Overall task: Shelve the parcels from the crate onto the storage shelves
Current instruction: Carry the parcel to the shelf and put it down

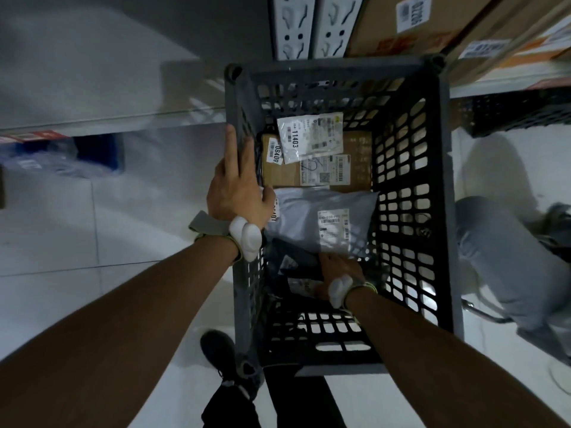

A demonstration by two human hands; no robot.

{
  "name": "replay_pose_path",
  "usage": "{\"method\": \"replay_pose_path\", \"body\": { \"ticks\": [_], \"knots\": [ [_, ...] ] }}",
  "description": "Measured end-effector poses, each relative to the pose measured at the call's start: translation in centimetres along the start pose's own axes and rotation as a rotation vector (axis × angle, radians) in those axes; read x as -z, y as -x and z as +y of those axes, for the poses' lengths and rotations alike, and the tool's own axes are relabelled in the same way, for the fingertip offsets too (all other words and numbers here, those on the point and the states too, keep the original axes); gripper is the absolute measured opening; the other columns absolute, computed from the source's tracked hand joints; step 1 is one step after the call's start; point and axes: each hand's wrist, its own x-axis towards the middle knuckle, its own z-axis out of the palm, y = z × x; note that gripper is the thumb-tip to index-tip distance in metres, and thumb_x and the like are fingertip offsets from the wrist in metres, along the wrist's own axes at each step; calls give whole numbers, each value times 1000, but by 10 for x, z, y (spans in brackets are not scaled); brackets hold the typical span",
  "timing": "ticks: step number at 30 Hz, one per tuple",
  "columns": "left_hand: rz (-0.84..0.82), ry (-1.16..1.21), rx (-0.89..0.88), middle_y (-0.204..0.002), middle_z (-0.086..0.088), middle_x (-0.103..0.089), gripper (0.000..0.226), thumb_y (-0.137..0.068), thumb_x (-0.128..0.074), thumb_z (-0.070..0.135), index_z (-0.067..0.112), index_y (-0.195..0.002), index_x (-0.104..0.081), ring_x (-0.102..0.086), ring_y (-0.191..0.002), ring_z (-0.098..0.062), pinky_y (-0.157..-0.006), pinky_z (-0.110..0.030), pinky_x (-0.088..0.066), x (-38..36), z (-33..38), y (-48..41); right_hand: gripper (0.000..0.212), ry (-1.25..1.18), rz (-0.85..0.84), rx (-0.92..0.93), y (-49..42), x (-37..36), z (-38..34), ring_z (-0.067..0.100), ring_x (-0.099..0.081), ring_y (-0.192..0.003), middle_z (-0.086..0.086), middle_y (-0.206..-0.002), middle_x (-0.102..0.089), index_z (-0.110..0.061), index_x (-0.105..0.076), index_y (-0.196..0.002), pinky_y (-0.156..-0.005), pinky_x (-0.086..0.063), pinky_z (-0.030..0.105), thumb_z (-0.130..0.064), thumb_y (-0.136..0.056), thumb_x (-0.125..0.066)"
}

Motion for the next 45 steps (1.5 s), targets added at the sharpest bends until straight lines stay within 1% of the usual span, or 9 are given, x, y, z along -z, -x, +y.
{"method": "replay_pose_path", "body": {
  "ticks": [8, 15, 18, 20, 25, 29, 35, 40, 45],
  "knots": [
    [-42, 21, 11, -165, -5, 6, 84, -82, -69, 33, 17, -153, -26, -41, -130, -38, -91, -45, -52, -1, -1, 0, 60, -71, -251, 15, -8, 21, -7, 34, -54, -125, 13, -138, -54, -16, -46, -142, -104, -45, 42, -30, -88, -69],
    [-379, 126, -20, -160, -1, 29, 88, -92, -62, 39, 20, -157, -6, -32, -141, -36, -105, -42, -43, 30, -6, -7, 81, -380, 6, -31, 35, 98, 4, 33, -61, -112, 10, -128, -61, -17, -33, -151, -79, -49, 33, -49, -86, -70],
    [-424, 229, 0, -159, -14, -24, 61, -94, -60, 41, 11, -144, -41, -39, -137, -36, -107, -38, -39, 69, -9, -8, 64, -739, 145, -149, 72, 154, -3, 30, -60, -114, 2, -122, -60, -12, -50, -136, -82, -47, 32, -41, -85, -75],
    [-430, 343, 55, -128, -13, -58, 43, -94, -57, 48, 14, -121, -58, -55, -121, -35, -94, -35, -45, 104, -8, 3, 55, -1007, 257, -154, 100, 186, -14, 26, -65, -108, 3, -120, -66, -16, -58, -128, -90, -53, 38, -36, -82, -79],
    [-623, 763, 211, -146, 8, -49, 92, -69, -55, 87, 33, -143, -46, -49, -133, -21, -114, -35, -33, 207, -13, 56, 19, -1448, 489, -5, 187, 249, -78, 4, -71, -70, -7, -87, -73, -22, -67, -91, -59, -55, 17, -7, -85, -75],
    [-511, 1011, 153, -118, 7, -71, 89, -47, -79, 78, 32, -122, -64, -69, -104, -14, -95, -32, -52, 305, -23, 90, 22, -1531, 526, 197, 249, 306, -147, 21, -75, -85, 3, -95, -77, -6, -70, -107, -64, -58, 25, -2, -86, -72],
    [-331, 1363, 76, -107, -5, -75, 33, -77, -79, 27, 19, -108, -71, -72, -98, -25, -91, -39, -55, 442, -50, 150, 47, -1415, 693, 467, 339, 379, -257, 26, -73, -96, 7, -107, -75, -7, -61, -122, -85, -59, 44, -14, -80, -82],
    [-14, 1441, -26, -110, -5, -74, 40, -79, -78, 10, 17, -117, -66, -71, -102, -24, -93, -43, -55, 510, -87, 196, 41, -1242, 832, 686, 412, 403, -334, 5, -72, -89, -11, -96, -76, -24, -58, -112, -68, -56, 19, -12, -80, -81],
    [203, 1567, -51, -110, -7, -74, 41, -79, -77, 9, 16, -117, -65, -70, -102, -28, -91, -45, -55, 545, -114, 226, 65, -1168, 769, 708, 448, 410, -371, 8, -72, -91, -3, -109, -72, -20, -54, -119, -76, -59, 26, -29, -66, -91]
  ]
}}
